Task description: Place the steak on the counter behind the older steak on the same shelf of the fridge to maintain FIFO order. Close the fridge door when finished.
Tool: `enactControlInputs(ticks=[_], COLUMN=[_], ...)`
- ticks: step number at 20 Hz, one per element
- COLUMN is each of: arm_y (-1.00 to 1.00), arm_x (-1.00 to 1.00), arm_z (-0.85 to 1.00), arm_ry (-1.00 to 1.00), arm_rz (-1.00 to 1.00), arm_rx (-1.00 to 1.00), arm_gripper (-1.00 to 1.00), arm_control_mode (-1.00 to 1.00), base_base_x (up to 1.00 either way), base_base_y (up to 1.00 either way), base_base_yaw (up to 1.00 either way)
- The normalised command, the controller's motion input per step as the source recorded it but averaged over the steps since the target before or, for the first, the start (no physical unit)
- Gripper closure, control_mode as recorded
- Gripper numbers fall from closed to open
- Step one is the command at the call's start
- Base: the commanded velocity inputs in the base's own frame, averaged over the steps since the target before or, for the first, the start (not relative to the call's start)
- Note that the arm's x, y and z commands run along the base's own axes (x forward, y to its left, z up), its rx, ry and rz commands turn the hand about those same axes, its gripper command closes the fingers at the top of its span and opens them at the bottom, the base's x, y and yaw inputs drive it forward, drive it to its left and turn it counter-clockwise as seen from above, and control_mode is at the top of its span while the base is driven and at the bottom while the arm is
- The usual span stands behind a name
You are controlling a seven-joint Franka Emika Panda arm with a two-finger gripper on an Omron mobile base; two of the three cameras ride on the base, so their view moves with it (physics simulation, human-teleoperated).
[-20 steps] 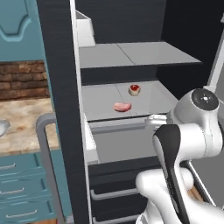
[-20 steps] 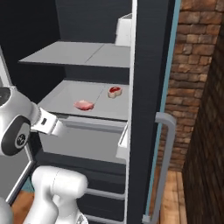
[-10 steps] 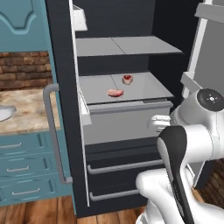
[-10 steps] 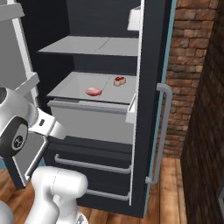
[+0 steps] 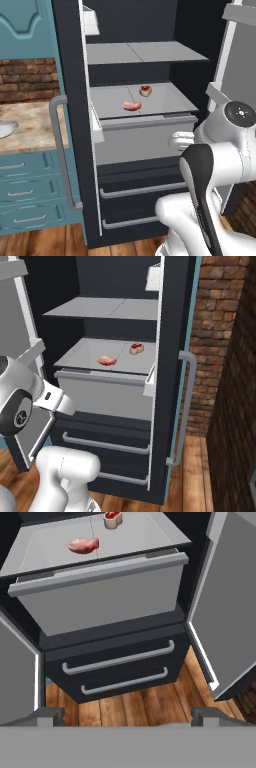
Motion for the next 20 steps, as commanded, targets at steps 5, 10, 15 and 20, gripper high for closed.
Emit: enactControlInputs(ticks=[5,10,15,20], arm_y=[0.0,0.06,0.87,1.0], arm_x=[0.0,-0.46,-0.99,-0.89], arm_z=[0.0,-0.04,0.11,0.29], arm_ry=[0.0,-0.12,-0.21,-0.15], arm_rz=[0.0,0.0,0.01,0.03], arm_rx=[0.0,-0.01,-0.2,-0.3], arm_gripper=[-1.0,-1.0,-1.0,-1.0], arm_control_mode=[1.0,-1.0,-1.0,-1.0], base_base_x=[0.0,0.0,0.0,0.0], base_base_y=[0.0,0.0,0.0,0.0], base_base_yaw=[0.0,0.0,0.0,0.0])
